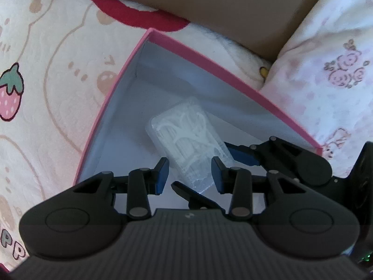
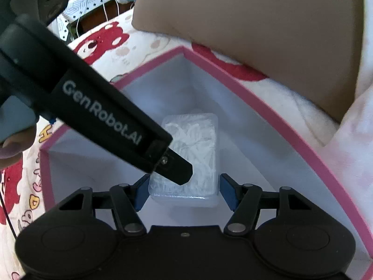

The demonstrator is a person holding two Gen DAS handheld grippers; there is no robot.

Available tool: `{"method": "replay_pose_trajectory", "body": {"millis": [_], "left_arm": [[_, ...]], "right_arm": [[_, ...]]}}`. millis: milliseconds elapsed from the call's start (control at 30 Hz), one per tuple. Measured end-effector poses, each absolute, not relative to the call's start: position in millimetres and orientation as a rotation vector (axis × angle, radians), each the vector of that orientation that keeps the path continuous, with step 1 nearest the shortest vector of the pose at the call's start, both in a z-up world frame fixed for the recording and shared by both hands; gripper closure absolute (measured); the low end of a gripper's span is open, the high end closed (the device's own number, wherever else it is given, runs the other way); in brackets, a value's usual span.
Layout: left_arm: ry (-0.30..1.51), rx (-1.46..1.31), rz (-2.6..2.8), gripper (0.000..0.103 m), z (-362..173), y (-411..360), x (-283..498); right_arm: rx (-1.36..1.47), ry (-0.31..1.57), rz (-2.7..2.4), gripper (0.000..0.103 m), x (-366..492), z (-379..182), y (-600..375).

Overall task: Organize objects
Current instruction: 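Open the left gripper to drop the clear box inside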

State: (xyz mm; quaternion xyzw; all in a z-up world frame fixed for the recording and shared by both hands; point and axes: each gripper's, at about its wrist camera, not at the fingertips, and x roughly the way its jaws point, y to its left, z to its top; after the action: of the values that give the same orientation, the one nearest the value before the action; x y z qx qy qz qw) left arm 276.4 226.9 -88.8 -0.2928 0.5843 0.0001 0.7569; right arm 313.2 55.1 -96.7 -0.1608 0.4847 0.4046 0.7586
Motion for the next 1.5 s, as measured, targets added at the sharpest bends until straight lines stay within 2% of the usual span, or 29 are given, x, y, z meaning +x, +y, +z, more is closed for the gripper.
{"method": "replay_pose_trajectory", "body": {"millis": [400, 467, 533, 700, 867, 1000, 1100, 1367, 1500], "left_arm": [[1.299, -0.665, 0.032, 0.066, -116, 227, 286], [1.302, -0.657, 0.035, 0.067, -118, 226, 286], [1.304, -0.651, 0.04, 0.067, -122, 226, 287], [1.283, -0.657, 0.04, 0.067, -129, 226, 291], [1.244, -0.673, 0.044, 0.068, -129, 229, 293], [1.219, -0.682, 0.034, 0.072, -131, 235, 295], [1.204, -0.687, 0.042, 0.073, -129, 232, 293], [1.197, -0.656, 0.023, 0.072, -119, 232, 275], [1.198, -0.627, -0.002, 0.071, -113, 230, 264]], "right_arm": [[-0.551, 1.062, 0.889, 0.035, 309, -114, 79], [-0.6, 1.048, 0.864, 0.038, 306, -114, 84], [-0.628, 1.034, 0.811, 0.031, 303, -113, 85], [-0.578, 1.073, 0.702, 0.029, 305, -106, 80], [-0.465, 1.115, 0.638, 0.048, 311, -106, 73], [-0.373, 1.127, 0.614, 0.05, 316, -107, 70], [-0.348, 1.114, 0.625, 0.058, 314, -110, 70], [-0.365, 1.087, 0.64, 0.058, 342, -119, 69], [-0.346, 1.099, 0.647, 0.054, 333, -98, 53]]}}
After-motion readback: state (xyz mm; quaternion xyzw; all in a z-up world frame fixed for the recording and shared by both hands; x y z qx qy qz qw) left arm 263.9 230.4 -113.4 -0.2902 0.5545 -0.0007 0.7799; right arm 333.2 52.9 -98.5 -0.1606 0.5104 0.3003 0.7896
